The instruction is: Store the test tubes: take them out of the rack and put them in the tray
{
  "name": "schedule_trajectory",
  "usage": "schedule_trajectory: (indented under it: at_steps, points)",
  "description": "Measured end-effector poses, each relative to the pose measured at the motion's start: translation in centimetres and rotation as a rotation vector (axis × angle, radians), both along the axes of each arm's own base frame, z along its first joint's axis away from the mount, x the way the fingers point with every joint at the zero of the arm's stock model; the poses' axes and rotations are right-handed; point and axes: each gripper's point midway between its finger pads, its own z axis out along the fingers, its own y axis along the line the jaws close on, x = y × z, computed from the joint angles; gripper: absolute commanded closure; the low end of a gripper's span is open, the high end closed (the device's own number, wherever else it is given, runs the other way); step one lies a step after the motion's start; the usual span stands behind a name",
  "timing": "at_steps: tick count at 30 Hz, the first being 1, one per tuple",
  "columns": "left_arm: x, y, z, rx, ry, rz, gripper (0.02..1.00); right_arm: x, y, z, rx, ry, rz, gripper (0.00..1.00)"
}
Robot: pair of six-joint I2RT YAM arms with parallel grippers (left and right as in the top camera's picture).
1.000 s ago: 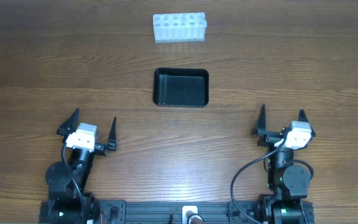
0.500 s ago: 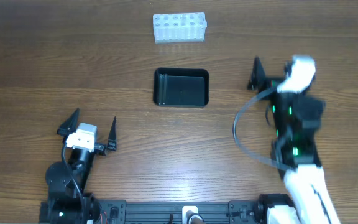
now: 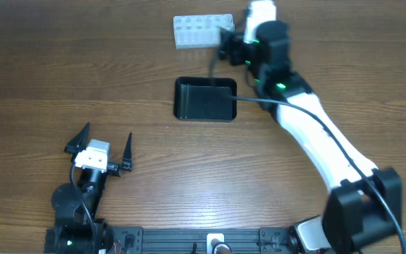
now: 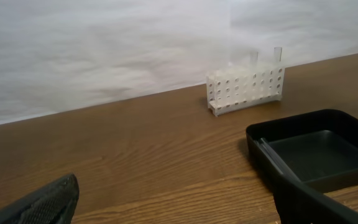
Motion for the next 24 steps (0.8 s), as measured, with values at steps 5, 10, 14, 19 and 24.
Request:
schedule_trajectory:
  at_steps: [5, 10, 14, 19, 24]
  points:
    - [0.0, 0.0, 0.0, 0.0, 0.0, 0.0, 0.018, 0.9, 4.5, -0.6, -0.034, 0.032, -0.01, 0.009]
    - [0.0, 0.0, 0.0, 0.0, 0.0, 0.0, 0.018, 1.9, 7.3, -2.2, -0.061, 0.055, -0.053, 0.009]
    - [0.0, 0.0, 0.0, 0.0, 0.0, 0.0, 0.018, 3.3, 8.7, -3.8, -0.076, 0.071, -0.082, 0.007]
    - [0.0, 0.0, 0.0, 0.0, 0.0, 0.0, 0.018, 5.1, 8.8, -6.0, -0.093, 0.091, -0.15, 0.007]
    - [0.0, 0.0, 0.0, 0.0, 0.0, 0.0, 0.018, 6.3, 8.8, -7.7, -0.103, 0.101, -0.182, 0.009]
